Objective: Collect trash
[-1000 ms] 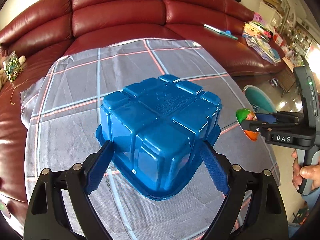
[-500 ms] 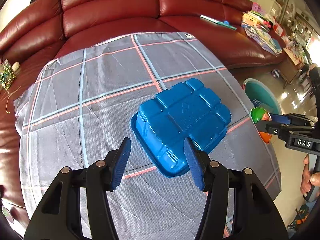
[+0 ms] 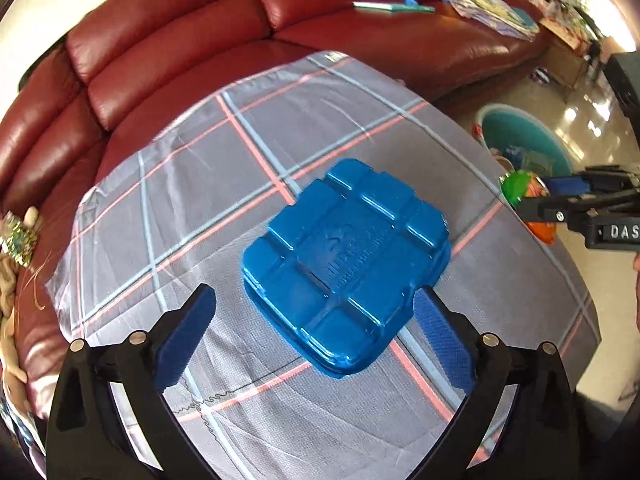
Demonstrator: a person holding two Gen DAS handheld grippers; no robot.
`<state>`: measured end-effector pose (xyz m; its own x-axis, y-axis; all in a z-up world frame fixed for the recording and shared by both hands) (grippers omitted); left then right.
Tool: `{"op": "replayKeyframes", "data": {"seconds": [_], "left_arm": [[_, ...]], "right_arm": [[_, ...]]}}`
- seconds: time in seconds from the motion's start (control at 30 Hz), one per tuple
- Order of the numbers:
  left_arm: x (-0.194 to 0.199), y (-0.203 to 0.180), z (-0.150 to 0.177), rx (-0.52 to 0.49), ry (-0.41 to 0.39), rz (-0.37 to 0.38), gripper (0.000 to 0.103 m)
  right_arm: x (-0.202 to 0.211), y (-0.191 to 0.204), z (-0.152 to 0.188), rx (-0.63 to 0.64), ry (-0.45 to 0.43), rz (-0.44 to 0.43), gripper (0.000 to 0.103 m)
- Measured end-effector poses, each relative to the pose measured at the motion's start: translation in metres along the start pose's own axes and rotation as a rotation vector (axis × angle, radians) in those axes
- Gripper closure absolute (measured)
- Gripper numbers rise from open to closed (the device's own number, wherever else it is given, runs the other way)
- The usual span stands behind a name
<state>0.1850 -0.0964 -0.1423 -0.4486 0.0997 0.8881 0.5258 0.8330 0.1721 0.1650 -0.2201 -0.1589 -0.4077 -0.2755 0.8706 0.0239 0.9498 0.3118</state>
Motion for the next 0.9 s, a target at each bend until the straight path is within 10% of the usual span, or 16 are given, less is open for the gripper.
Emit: {"op": "replayKeyframes", "data": {"seconds": [0.23, 0.53, 0.57, 0.63, 0.7, 0.9], "left_arm": [[-0.005, 0.013, 0.045, 0.067, 0.004, 0.120, 0.004], [-0.031, 0.005, 0.031, 0.243, -0.082, 0.030, 0.007], [-0.032, 0.004, 0.029, 0.248, -0.095, 0.035, 0.014], [-0.038, 0.000, 0.026, 0.256, -0.077, 0.054, 0.070], [-0.040, -0.001, 0.025, 0.267, -0.072, 0.057, 0.102], [-0.036, 0.007, 0.020, 0.284, -0.079, 0.077, 0.102]], "right_arm": [[-0.016, 0.029, 0.008, 0.053, 0.049, -0.030, 0.057], [-0.019, 0.026, -0.010, 0.041, 0.035, 0.022, 0.057], [-0.019, 0.023, -0.010, 0.037, 0.036, 0.027, 0.057], [-0.021, 0.019, -0.011, 0.034, 0.040, 0.033, 0.057], [-0.021, 0.017, -0.013, 0.037, 0.040, 0.038, 0.057], [-0.018, 0.018, -0.032, 0.041, 0.017, 0.029, 0.057]]}}
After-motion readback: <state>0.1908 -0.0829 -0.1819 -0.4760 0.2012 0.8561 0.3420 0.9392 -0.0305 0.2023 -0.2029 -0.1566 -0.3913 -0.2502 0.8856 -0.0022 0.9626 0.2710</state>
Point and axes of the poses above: each gripper's, at about its wrist camera, not at the fingertips, and x roughly against the way its jaws point, y to its left, z to its underside, the point moved 7 cm from there along -x, roughly the way its jaws point, and after that the axes turned 4 degrees about -x, right-handed, at the moved point
